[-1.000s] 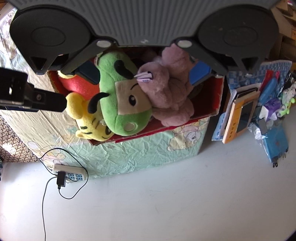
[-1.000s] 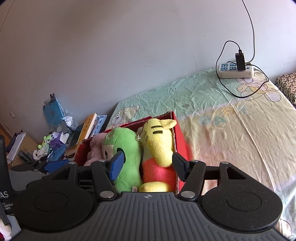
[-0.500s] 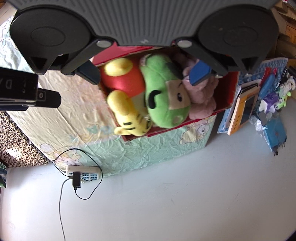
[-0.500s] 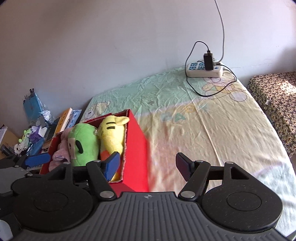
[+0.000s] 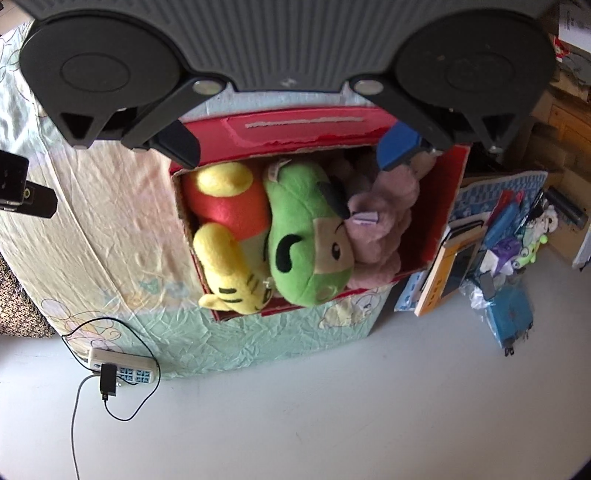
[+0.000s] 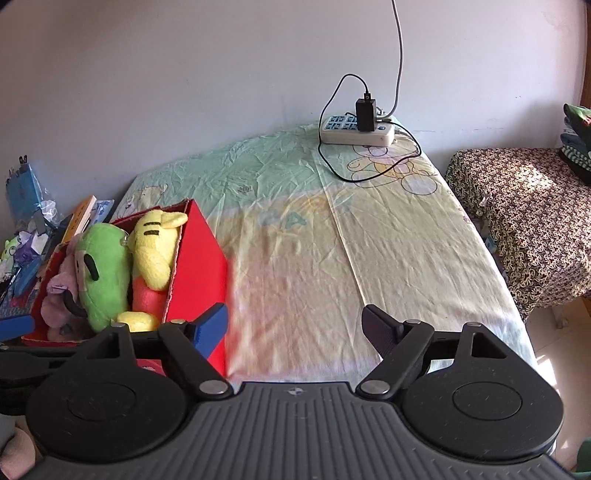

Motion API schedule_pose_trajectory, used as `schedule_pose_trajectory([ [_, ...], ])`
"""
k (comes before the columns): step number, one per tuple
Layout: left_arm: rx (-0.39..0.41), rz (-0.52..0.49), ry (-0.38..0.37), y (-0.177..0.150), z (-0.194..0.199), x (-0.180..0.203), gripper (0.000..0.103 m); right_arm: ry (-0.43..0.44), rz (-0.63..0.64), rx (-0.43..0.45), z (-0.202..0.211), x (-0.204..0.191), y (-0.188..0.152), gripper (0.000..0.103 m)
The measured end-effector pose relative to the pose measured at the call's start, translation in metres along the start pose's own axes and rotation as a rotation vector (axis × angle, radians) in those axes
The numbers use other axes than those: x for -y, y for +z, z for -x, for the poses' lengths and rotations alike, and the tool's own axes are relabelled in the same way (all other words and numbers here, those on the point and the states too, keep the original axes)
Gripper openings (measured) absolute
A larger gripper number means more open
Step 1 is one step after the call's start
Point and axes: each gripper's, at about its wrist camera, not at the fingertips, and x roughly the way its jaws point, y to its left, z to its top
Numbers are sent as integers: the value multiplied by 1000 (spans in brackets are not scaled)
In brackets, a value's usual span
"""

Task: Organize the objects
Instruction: 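Withdraw the right tool from the red box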

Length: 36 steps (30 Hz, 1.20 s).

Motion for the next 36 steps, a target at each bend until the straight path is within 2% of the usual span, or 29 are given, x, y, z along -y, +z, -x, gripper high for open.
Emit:
schedule_pose_trajectory([
  [10, -34, 80, 55, 0, -7, -45, 102, 41, 75, -1, -2, -49, 7, 82],
  [20, -16, 103, 46, 15, -34, -97, 103, 44, 144, 9, -18, -116, 19, 83],
  [29, -22, 93, 2, 18, -64, -134, 103, 6, 142, 7, -40, -158, 23, 83],
  [36, -44, 79, -34, 18, -81, -149, 103, -28, 132, -23, -53, -174, 22, 83],
])
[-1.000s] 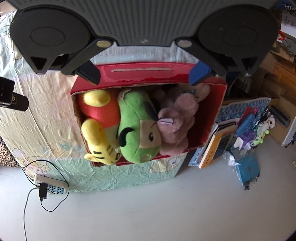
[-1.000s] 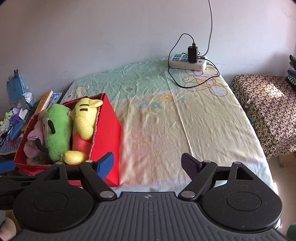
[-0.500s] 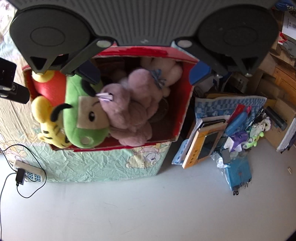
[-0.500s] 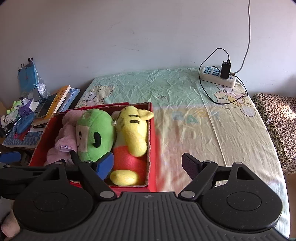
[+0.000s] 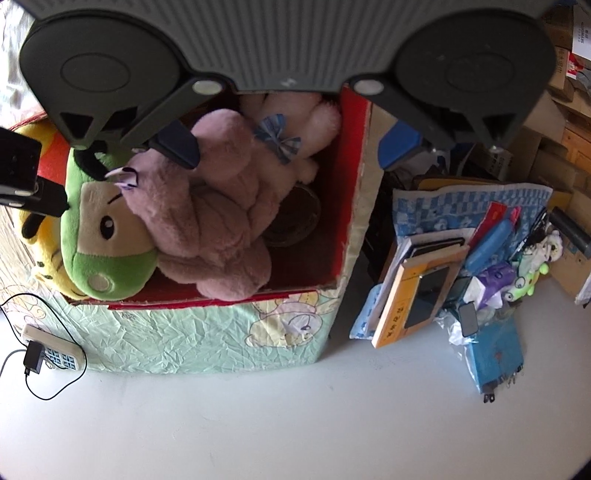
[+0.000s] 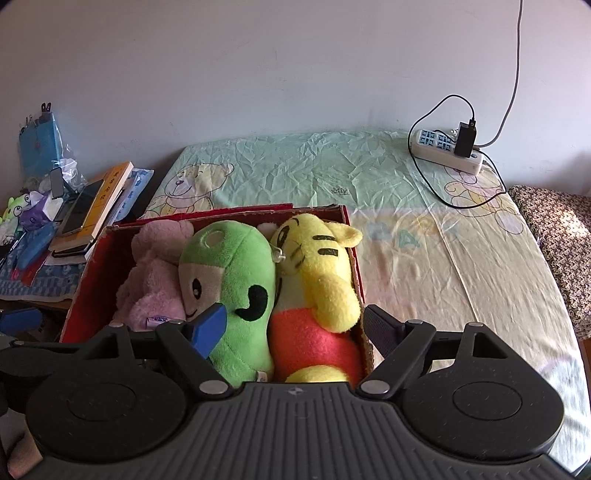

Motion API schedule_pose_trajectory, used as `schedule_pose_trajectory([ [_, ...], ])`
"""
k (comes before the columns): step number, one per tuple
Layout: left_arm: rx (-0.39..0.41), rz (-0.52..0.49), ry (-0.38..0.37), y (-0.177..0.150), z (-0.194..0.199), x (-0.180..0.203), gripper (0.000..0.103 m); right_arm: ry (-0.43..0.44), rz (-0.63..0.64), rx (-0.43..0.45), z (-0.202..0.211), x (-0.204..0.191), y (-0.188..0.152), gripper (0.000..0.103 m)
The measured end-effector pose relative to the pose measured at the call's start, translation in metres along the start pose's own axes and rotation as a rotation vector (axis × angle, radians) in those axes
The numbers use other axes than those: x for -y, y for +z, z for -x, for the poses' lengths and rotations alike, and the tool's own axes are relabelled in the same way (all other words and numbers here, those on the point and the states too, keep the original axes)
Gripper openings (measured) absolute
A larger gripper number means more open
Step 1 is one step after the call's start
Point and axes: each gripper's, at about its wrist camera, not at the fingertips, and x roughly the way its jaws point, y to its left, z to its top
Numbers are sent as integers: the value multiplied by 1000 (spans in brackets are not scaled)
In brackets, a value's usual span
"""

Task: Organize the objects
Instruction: 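Withdraw the right tool from the red box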

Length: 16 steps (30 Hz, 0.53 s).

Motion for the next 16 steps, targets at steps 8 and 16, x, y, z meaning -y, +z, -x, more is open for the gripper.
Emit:
schedule_pose_trajectory([
  [8, 7, -11, -26, 2, -7, -2, 103, -1, 7, -2, -6, -8, 3, 83],
  [16, 19, -11, -32, 2, -9, -2, 100, -4, -2, -3, -7, -7, 1, 83],
])
